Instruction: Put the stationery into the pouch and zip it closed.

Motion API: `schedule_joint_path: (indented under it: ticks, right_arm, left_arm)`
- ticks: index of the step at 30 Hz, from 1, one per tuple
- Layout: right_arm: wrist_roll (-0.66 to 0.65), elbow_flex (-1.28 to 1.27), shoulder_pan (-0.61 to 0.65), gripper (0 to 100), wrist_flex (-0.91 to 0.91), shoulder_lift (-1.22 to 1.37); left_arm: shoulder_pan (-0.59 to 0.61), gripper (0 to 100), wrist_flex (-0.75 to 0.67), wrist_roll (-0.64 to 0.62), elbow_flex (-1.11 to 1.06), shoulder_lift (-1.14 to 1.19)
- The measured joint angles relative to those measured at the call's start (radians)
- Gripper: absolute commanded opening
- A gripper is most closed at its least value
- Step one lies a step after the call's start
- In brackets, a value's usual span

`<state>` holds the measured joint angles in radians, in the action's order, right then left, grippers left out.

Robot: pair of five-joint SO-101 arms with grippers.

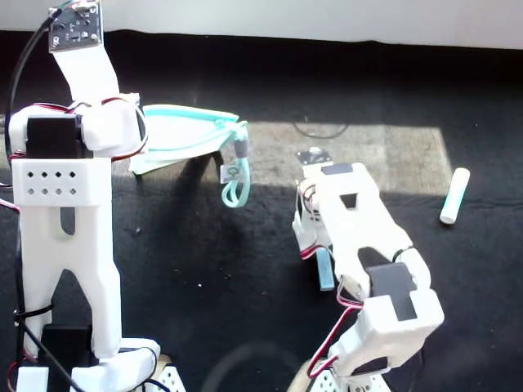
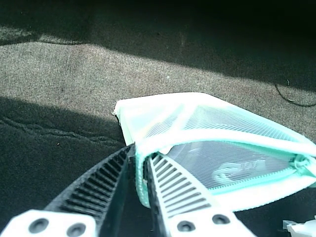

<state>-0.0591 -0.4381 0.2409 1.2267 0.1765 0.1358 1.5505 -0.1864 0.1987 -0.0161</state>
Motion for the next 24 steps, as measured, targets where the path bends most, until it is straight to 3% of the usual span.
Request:
schedule_joint_path:
  ticks: [10,14,20,24]
  right_arm:
    - [0.002,0.008,0.0,15.2,-0.035,0.025]
    - [0.002,0.009,0.0,0.0,-0.035,0.025]
    - [0.002,0.014,-0.003,0.6,-0.037,-0.012]
    - [0.002,0.012,0.002,0.6,-0.035,-0.17]
  left_arm:
    - [0.0,1,0.0,0.0,0.0,0.0]
    - [0.0,1,0.0,0.0,0.0,0.0]
    - [0.0,1,0.0,0.0,0.0,0.0]
    - [0.0,1,0.0,0.0,0.0,0.0]
